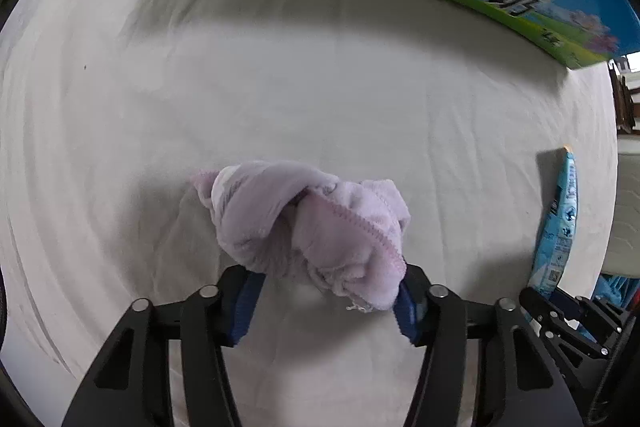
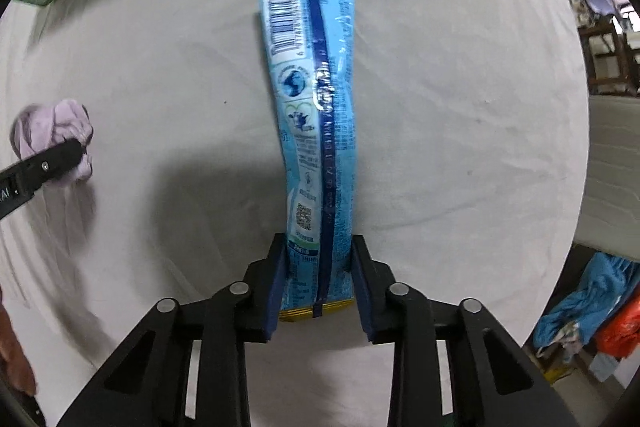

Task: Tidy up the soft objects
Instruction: 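Carry the cloth and stick into the box and open both grippers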

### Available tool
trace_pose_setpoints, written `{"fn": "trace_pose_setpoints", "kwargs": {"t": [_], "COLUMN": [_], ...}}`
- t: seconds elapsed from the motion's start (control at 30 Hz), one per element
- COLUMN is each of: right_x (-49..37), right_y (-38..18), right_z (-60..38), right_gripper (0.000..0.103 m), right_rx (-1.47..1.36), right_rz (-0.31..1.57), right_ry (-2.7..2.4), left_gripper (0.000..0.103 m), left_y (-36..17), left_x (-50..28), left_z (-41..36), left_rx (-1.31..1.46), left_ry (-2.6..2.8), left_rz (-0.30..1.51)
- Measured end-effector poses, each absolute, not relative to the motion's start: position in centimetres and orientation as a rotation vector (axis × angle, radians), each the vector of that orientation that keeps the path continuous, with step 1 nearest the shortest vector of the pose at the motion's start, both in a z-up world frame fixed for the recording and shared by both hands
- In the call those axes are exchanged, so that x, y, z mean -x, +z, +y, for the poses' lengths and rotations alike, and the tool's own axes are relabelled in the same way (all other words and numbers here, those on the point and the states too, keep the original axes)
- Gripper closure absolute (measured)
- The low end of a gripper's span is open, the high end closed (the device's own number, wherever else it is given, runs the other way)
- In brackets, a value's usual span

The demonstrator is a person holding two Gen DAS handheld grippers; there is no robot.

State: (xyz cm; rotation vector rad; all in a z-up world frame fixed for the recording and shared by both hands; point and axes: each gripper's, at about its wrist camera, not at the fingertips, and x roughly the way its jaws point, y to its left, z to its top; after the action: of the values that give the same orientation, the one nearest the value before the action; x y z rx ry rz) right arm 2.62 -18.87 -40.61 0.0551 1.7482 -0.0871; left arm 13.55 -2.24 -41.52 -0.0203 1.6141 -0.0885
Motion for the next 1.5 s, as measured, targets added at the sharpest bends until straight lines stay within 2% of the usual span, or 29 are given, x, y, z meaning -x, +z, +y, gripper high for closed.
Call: {"fn": "trace_pose_setpoints", "kwargs": {"t": [0.03, 0.07, 0.17, 0.3, 0.43, 0.5, 0.57, 0.63, 0.97, 1.0, 1.03, 1.07, 1.1, 1.27, 1.5], "right_x": [-2.5, -2.4, -2.0, -1.5, -1.5, -3.1, -3.2, -3.4, -3.5, -3.6, -3.7, -3.9, -4.2, -4.9, -5.7], "right_y": [-40.5, -40.5, -39.7, -38.4, -36.8, -37.1, -37.0, -36.8, -37.4, -37.2, -37.1, -37.0, -37.1, -35.6, -29.4], "right_z": [-18.4, -18.2, -17.8, -17.6, -19.8, -20.4, -20.7, -20.8, -22.1, -21.9, -22.0, -21.9, -21.5, -20.2, -19.7], "right_gripper": [0.079, 0.081, 0.086, 0.086, 0.086, 0.086, 0.086, 0.086, 0.086, 0.086, 0.086, 0.086, 0.086, 0.087, 0.087], "right_rx": [-0.049, -0.049, -0.055, -0.064, -0.102, -0.139, -0.155, -0.165, -0.169, -0.165, -0.160, -0.157, -0.152, -0.149, -0.201], "right_rz": [1.747, 1.744, 1.724, 1.720, 1.728, 1.737, 1.735, 1.733, 1.767, 1.769, 1.769, 1.766, 1.764, 1.728, 1.641], "right_ry": [-0.091, -0.095, -0.096, -0.071, -0.066, -0.057, -0.058, -0.054, -0.051, -0.053, -0.055, -0.057, -0.059, -0.040, 0.032], "left_gripper": [0.067, 0.075, 0.079, 0.078, 0.059, 0.055, 0.045, 0.043, 0.043, 0.044, 0.054, 0.059, 0.060, 0.063, 0.063], "left_y": [-41.2, -40.9, -40.2, -40.3, -39.5, -39.1, -39.0, -38.9, -42.2, -42.3, -42.7, -42.7, -42.5, -40.7, -35.3], "left_x": [-13.2, -13.0, -12.9, -13.2, -13.9, -14.3, -14.7, -15.3, -17.1, -17.0, -17.0, -16.8, -16.7, -15.6, -14.7], "left_z": [-2.7, -2.9, -3.8, -3.5, 0.5, 2.2, 3.0, 3.4, -1.8, -2.3, -3.1, -3.4, -3.5, -3.8, -4.5], "left_rx": [0.016, 0.012, -0.002, 0.063, 0.308, 0.441, 0.502, 0.479, 0.333, 0.315, 0.302, 0.288, 0.290, 0.273, 0.274], "left_ry": [-0.094, -0.103, -0.117, -0.140, -0.144, -0.124, -0.112, -0.096, -0.051, -0.048, -0.042, -0.035, -0.038, -0.046, -0.090], "left_rz": [1.608, 1.606, 1.591, 1.606, 1.637, 1.631, 1.623, 1.612, 1.653, 1.644, 1.639, 1.630, 1.619, 1.580, 1.489]}}
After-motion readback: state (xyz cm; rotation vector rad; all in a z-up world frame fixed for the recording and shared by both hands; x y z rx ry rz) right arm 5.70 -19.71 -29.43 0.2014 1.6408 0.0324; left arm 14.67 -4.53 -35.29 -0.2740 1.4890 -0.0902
